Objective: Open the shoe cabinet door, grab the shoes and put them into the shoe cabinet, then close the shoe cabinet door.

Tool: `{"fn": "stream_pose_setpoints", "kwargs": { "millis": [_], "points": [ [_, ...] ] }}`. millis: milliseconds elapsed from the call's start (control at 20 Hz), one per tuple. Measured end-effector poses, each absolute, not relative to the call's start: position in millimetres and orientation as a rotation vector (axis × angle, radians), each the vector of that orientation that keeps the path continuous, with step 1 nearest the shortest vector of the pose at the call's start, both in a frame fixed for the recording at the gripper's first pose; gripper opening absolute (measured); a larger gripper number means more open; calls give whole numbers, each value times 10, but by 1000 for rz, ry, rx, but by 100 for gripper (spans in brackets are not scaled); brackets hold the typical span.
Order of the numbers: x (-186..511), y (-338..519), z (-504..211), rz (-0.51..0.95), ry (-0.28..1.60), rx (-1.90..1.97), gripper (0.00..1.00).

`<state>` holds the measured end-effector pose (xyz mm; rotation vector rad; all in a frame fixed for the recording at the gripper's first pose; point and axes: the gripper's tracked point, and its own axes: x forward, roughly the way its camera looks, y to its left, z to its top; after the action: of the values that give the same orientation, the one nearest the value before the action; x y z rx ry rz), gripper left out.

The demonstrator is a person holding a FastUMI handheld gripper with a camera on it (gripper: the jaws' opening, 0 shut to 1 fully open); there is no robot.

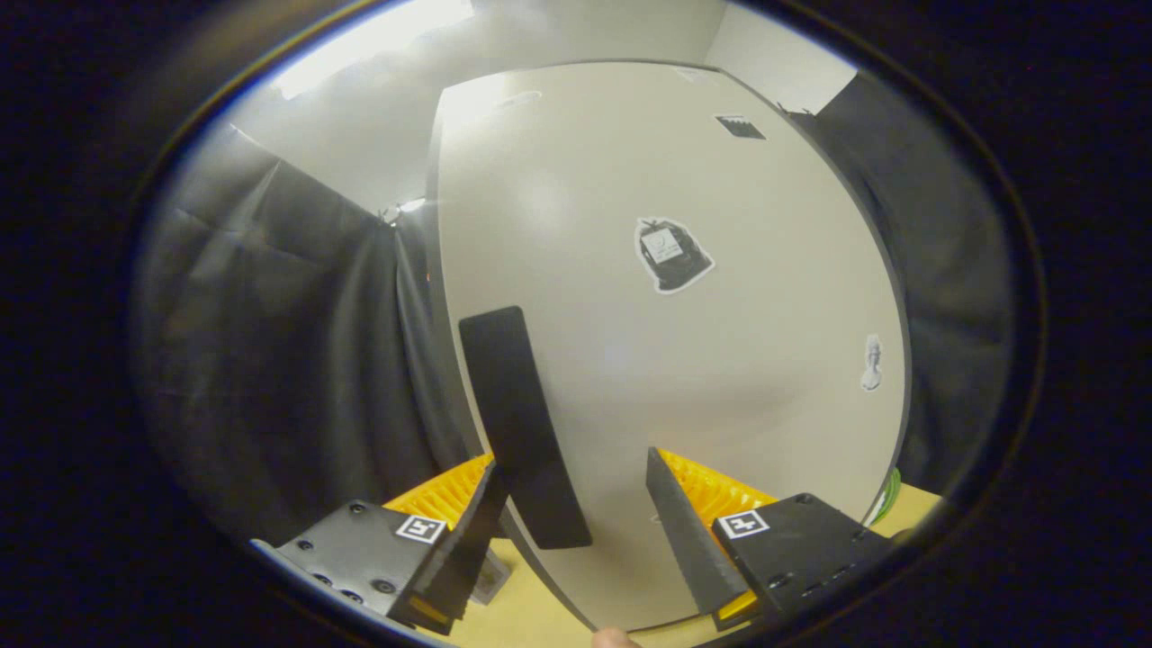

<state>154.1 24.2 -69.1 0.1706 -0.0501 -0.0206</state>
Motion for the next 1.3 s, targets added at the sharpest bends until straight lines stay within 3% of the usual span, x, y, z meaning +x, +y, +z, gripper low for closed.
{"fn": "stream_pose_setpoints", "kwargs": {
  "millis": [500, 1300],
  "points": [
    [1178, 77, -402, -28, -103, 123, 93],
    [582, -1686, 109, 21, -114, -15, 93]
  ]
}}
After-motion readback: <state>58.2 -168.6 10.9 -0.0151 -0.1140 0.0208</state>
